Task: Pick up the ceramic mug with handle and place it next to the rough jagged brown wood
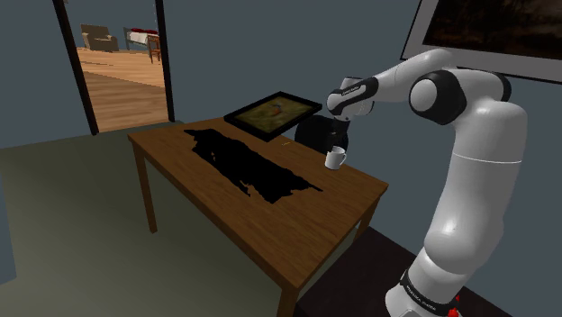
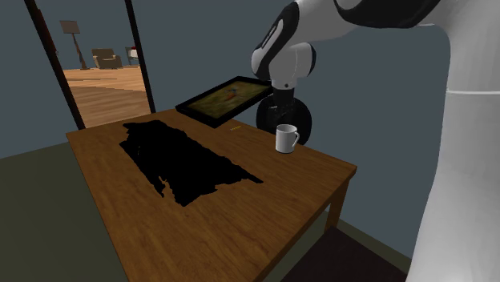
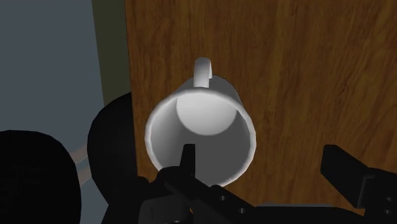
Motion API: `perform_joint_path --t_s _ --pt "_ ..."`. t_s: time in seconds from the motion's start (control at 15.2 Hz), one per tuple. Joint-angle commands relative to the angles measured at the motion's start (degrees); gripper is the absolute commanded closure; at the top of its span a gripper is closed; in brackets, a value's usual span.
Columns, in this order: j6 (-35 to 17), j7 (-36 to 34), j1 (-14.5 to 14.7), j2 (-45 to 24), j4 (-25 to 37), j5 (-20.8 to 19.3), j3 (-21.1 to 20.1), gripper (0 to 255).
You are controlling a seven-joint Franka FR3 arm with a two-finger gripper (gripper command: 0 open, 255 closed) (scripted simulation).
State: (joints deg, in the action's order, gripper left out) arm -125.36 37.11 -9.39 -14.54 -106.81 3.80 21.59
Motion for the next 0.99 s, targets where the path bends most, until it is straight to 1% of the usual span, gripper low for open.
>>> perform_joint_path --t_s 0.0,0.2,0.73,0.79,0.92 --pt "-1.2 0.3 -0.2 -0.9 -0.4 0.4 -0.1 0" --pt "-3.4 0.8 -0.5 -2.4 -1.2 1.2 -0.3 0" --pt "-3.4 0.8 -0.5 -2.4 -1.2 1.2 -0.3 0" --pt "-3.4 0.8 -0.5 -2.4 -1.2 1.2 -0.3 255" --pt "-3.4 0.8 -0.5 -2.4 -1.2 1.2 -0.3 255"
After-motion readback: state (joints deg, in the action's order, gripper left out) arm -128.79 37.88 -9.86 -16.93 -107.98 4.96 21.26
